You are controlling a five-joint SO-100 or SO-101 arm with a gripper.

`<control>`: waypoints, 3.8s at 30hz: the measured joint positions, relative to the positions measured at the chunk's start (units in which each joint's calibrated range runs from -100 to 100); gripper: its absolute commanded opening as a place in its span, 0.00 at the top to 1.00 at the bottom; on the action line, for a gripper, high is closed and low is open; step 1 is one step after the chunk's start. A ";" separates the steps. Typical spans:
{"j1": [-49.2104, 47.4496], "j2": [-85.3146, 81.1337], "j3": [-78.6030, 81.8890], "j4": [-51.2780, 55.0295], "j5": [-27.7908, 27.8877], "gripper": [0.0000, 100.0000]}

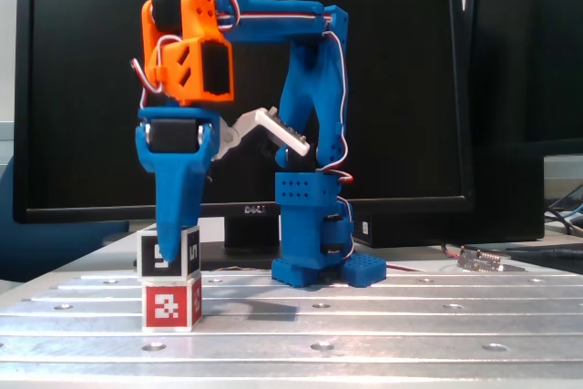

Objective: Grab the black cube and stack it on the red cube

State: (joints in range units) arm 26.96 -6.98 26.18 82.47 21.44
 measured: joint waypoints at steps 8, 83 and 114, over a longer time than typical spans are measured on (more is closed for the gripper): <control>0.00 0.00 -5.62 4.81 0.00 0.71; -31.26 -69.26 57.70 -20.03 -23.88 0.93; -28.81 -91.84 73.28 -16.24 -23.88 0.99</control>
State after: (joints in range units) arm -1.85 -98.82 99.46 66.22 -2.44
